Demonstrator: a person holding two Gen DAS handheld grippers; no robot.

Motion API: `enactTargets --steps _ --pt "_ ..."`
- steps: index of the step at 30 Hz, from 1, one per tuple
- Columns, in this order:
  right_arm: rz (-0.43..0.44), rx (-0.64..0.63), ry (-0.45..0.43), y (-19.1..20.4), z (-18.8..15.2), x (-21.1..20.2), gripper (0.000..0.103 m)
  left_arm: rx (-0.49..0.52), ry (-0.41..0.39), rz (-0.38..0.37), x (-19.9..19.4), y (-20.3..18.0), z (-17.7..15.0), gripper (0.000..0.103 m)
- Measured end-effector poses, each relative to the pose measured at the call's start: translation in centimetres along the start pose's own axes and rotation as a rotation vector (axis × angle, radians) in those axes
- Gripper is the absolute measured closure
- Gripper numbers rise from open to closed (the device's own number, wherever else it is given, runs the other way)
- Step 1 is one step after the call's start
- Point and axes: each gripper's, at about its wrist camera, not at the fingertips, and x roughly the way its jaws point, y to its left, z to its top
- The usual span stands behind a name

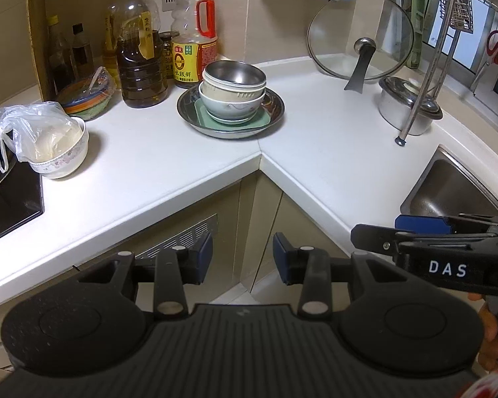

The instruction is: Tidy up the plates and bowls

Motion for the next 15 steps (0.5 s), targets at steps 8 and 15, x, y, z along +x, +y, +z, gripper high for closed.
enactTargets --steps 8,15 --pt "0.003 0.005 0.004 -0.68 0.18 0.08 0.04 0.001 -0.002 -0.001 0.09 -0.88 0.23 0.066" --pt "0.007 0.001 0.006 -0.97 0.36 0.19 0.04 -0.001 0.002 -0.001 0.24 -0.9 0.42 0.066"
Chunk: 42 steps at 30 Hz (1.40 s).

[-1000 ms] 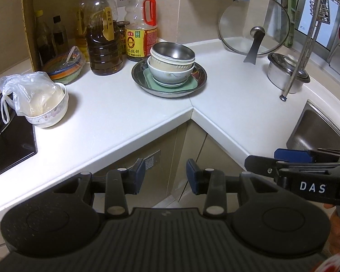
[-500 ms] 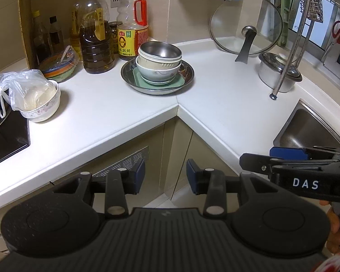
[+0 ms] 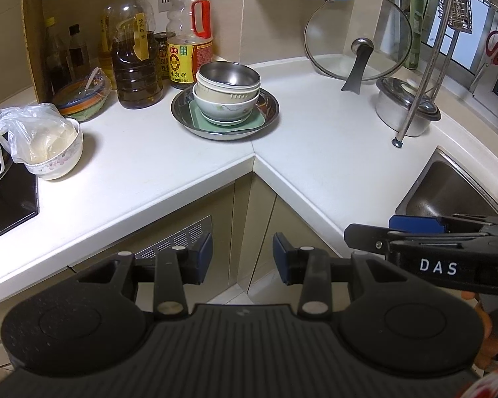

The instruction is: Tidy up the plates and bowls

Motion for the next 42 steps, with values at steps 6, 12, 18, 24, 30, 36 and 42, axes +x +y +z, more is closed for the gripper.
enactTargets --steps 6,12,18,24,30,36,42 --pt "0.002 0.0 0.0 0.19 0.18 0.16 0.04 0.0 0.0 0.0 0.03 -0.03 0.02 0.066" --pt "-0.002 -0.001 -0.003 0.19 0.35 0.23 0.04 0.0 -0.001 -0.004 0.24 0.05 0.27 0.066" --pt "-0.001 -0.003 -0.002 0.03 0.46 0.27 0.04 -0.002 0.002 -0.008 0.59 0.04 0.61 0.066" --pt "-0.001 -0.002 -0.002 0.03 0.54 0.32 0.04 -0.003 0.002 -0.005 0.68 0.06 0.77 0.066" --pt "0.001 -0.004 -0.002 0.01 0.62 0.38 0.04 -0.004 0.0 -0.004 0.72 0.24 0.89 0.066" --pt "0.0 -0.004 -0.001 0.03 0.77 0.5 0.04 -0.004 0.0 -0.004 0.72 0.23 0.89 0.066" --pt "0.001 -0.004 -0.001 0.08 0.92 0.65 0.04 -0.004 0.0 -0.004 0.72 0.27 0.93 0.066"
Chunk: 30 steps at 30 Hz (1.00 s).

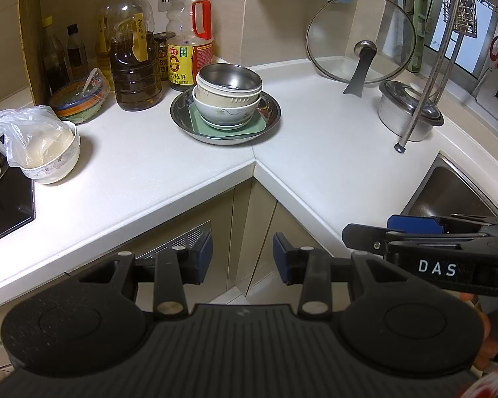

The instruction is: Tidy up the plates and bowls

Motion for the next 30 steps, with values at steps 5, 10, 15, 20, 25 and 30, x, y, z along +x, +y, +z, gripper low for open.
enactTargets --steps 5,10,15,20,25,30 --pt "-0.001 0.001 -0.001 0.02 0.01 0.0 0.04 -0.001 -0.001 0.001 0.02 0.05 0.05 0.066" --pt "0.001 -0.001 -0.001 0.05 0.04 0.09 0.04 -0.001 -0.001 0.0 0.03 0.1 0.09 0.066" --pt "0.001 0.001 -0.001 0.13 0.08 0.16 0.04 -0.002 -0.002 0.003 0.03 0.11 0.07 0.066" --pt "0.0 0.0 -0.001 0.16 0.11 0.22 0.04 -0.003 -0.001 0.001 0.03 0.1 0.06 0.066" --pt "0.001 0.0 -0.001 0.13 0.11 0.22 0.04 -0.004 -0.001 0.001 0.07 0.2 0.12 0.066" --pt "0.001 -0.001 -0.001 0.14 0.13 0.26 0.04 -0.005 0.0 0.001 0.08 0.24 0.13 0.066"
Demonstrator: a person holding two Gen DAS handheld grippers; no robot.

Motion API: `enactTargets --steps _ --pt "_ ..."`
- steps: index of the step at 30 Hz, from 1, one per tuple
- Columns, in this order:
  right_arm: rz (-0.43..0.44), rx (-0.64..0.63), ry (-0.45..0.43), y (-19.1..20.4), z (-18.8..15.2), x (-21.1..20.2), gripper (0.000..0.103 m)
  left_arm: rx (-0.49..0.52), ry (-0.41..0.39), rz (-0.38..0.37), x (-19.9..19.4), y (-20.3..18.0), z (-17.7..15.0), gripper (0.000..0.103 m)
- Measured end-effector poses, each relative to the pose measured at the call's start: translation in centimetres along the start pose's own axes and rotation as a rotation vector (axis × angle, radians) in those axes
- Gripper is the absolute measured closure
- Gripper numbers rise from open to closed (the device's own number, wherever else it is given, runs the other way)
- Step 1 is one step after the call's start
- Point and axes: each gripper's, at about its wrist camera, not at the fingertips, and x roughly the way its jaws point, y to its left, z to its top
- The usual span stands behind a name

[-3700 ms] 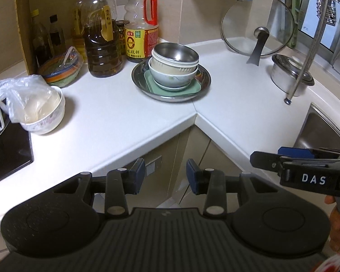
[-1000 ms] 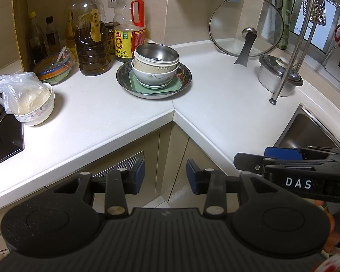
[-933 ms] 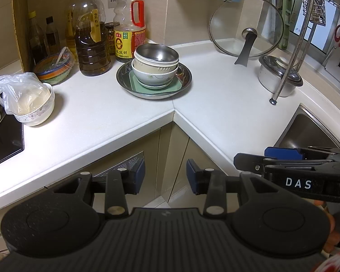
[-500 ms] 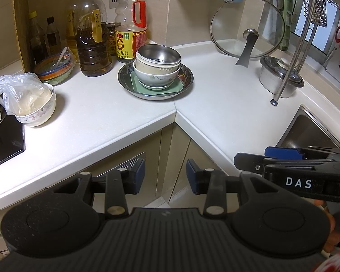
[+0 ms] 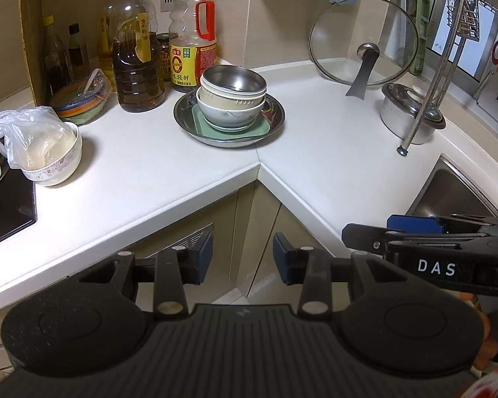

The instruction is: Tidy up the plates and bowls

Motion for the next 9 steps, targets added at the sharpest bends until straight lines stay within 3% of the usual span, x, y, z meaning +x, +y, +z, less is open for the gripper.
enactTargets --steps 9 --pt "-0.001 0.0 0.0 -0.01 -0.01 0.0 0.04 -0.01 0.001 0.002 0.33 0.99 0.32 0.066"
